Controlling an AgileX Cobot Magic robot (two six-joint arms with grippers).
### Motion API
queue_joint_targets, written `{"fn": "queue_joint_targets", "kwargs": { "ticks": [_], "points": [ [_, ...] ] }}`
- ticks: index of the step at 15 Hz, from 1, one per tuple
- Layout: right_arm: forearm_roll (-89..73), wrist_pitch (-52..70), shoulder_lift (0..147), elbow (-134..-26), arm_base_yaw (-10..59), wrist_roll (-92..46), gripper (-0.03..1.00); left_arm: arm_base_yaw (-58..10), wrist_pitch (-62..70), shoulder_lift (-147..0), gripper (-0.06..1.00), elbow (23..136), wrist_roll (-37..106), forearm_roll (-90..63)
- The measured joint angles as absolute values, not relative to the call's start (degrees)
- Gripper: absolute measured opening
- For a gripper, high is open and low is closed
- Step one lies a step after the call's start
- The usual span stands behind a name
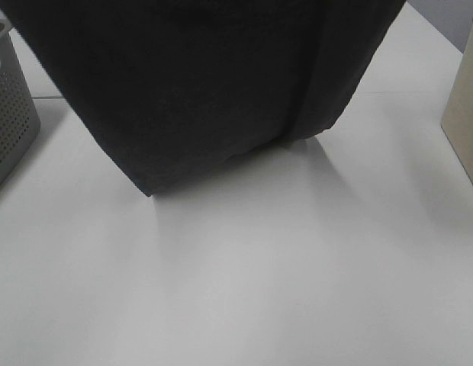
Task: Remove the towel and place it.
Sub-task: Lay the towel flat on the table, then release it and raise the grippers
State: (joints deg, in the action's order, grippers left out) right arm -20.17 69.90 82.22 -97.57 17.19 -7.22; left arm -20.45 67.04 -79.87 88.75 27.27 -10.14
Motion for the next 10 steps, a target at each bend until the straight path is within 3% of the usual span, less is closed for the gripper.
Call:
{"fn": "queue_joint_targets", "kwargs": {
  "ticks": [10],
  "points": [
    [-24.58,69.73,71.51,-74.26,17.76,-7.68,0.01,-20.68,65.43,-67.09,0.00,65.72,30.25,-16.27]
  ]
}}
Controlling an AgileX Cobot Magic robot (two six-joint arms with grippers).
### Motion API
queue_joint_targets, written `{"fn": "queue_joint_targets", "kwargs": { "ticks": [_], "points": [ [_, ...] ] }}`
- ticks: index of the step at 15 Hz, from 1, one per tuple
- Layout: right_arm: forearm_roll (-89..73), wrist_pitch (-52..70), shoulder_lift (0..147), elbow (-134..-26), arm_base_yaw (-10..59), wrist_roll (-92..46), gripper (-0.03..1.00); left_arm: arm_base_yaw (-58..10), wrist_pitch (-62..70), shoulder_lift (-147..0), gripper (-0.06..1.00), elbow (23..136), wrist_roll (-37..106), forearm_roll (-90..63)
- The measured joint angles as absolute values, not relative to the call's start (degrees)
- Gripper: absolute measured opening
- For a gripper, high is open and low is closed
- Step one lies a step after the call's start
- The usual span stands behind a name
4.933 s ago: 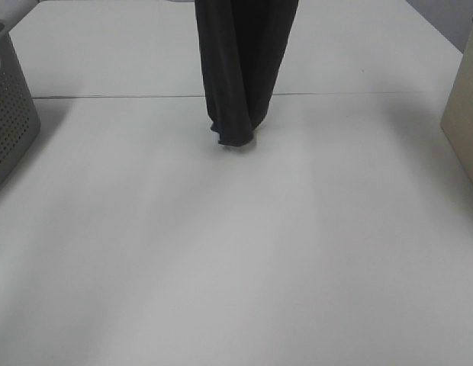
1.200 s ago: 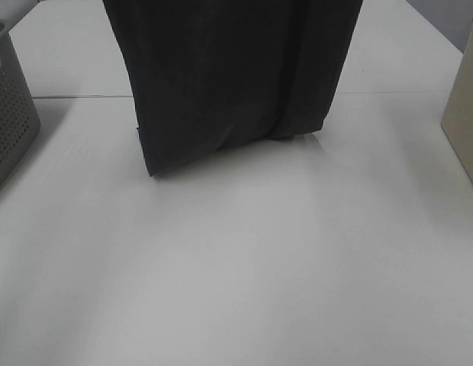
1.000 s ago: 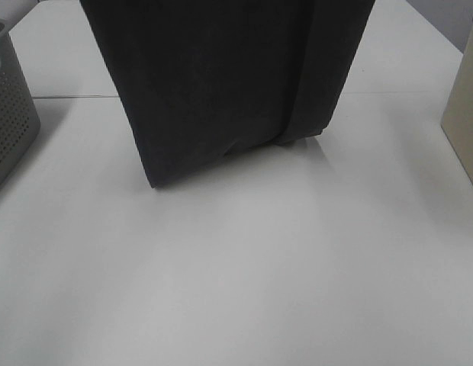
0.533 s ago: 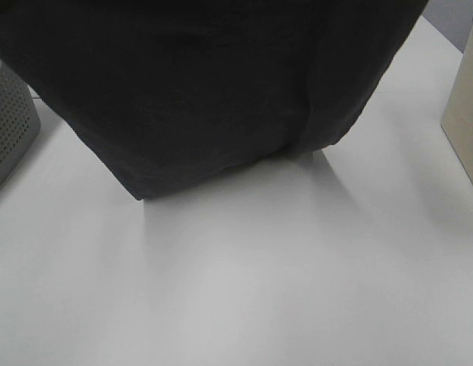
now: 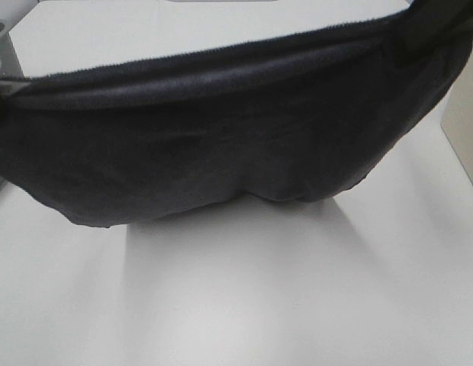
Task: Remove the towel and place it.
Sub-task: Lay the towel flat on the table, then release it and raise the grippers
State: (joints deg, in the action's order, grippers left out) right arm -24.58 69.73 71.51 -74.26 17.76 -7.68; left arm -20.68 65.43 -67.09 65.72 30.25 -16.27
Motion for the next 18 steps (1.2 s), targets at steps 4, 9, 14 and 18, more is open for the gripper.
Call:
{"fn": "queue_joint_targets", "kwargs": {
  "ticks": [4,9,14,18],
  "points": [
    [-25.73,69.56,71.16,-65.95,17.76,-7.73,0.01,-20.68,65.26,-66.92,0.00,56.32,30.25,-20.74],
    [-28.25,69.50,71.33,-52.43,17.76,-8.08,0.01,-20.51,65.15,-66.86,0.00,44.69,31.11,-26.59],
    [-29.16,69.21,80.16,-43.72,17.70,-10.60,0.01,-20.51,65.37,-70.93,0.00,39.99,31.11,-30.19],
    [-27.90,69.10,86.80,-43.66,17.53,-12.61,0.01,-21.14,65.43,-78.09,0.00,39.99,31.11,-31.57]
  ]
}}
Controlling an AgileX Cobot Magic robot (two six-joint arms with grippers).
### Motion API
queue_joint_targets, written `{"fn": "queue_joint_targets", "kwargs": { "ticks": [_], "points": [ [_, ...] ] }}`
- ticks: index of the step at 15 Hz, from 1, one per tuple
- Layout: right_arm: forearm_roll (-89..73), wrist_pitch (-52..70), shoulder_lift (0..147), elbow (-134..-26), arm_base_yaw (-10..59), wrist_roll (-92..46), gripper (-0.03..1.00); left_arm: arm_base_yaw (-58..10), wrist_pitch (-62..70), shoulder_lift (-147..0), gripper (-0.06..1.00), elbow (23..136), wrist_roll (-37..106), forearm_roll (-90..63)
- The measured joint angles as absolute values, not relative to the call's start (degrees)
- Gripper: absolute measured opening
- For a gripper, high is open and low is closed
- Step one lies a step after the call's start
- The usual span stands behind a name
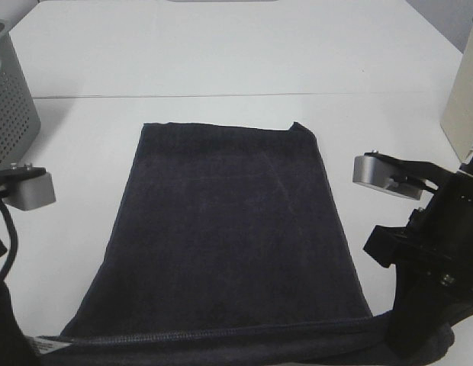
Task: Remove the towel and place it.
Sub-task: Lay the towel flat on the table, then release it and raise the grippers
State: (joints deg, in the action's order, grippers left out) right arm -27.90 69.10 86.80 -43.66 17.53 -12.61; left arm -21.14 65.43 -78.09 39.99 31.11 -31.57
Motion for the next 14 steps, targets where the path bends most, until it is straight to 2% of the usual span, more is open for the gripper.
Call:
{"fn": "queue_joint_targets", "kwargs": {
  "ticks": [4,14],
  "points": [
    [-26.41,69.10,93.62,-41.60,17.13,-13.81,0.01,-27.96,65.09,-88.06,0.00,39.99,31.11,-31.57],
    [-28.59,69.04,104.51,-40.51,17.02,-17.25,0.01,-28.36,65.95,-99.01,0.00,42.46,29.39,-31.34]
  ]
}}
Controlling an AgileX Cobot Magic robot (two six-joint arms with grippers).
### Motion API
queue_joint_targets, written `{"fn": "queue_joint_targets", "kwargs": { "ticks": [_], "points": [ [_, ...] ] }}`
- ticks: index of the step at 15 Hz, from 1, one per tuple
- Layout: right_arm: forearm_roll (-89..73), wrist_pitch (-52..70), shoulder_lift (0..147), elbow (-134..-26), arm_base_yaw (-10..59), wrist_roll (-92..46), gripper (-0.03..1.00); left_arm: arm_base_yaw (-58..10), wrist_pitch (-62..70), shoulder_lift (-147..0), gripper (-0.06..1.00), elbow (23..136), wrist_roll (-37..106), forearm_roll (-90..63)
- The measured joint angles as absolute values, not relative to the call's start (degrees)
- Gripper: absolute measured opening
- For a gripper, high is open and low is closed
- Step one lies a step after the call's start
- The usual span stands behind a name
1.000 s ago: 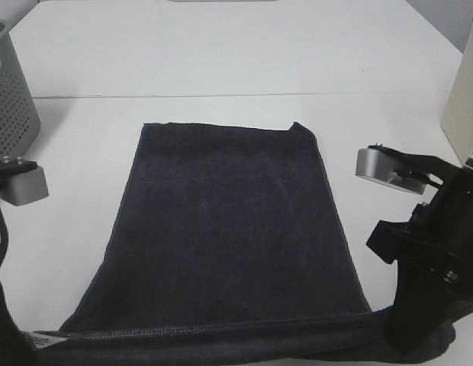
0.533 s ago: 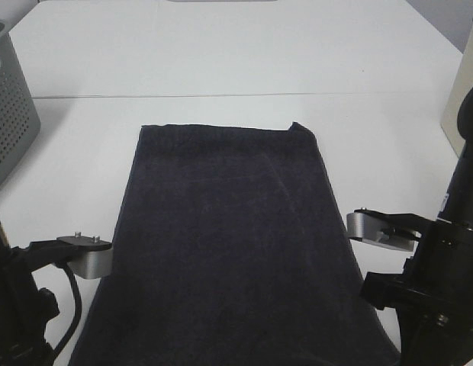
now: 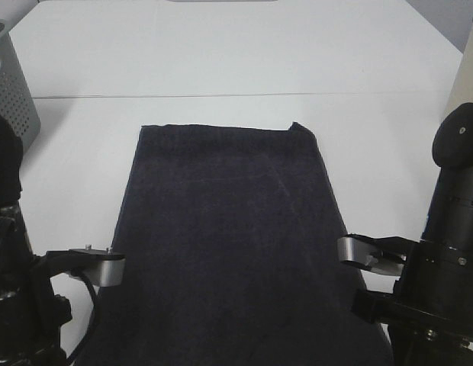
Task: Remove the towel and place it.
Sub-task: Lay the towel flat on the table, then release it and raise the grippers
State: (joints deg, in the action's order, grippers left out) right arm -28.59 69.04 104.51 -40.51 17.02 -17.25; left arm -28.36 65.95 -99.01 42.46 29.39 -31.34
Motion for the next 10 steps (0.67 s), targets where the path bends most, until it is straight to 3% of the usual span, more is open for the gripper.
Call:
{"fn": "queue_joint_targets", "kwargs": {
  "ticks": [10],
  "points": [
    [-28.48,67.44,111.44,-40.51,16.73,-18.28,0.01,-28.36,66.86,-108.23,0.00,47.04,27.04,-31.40]
  ]
}}
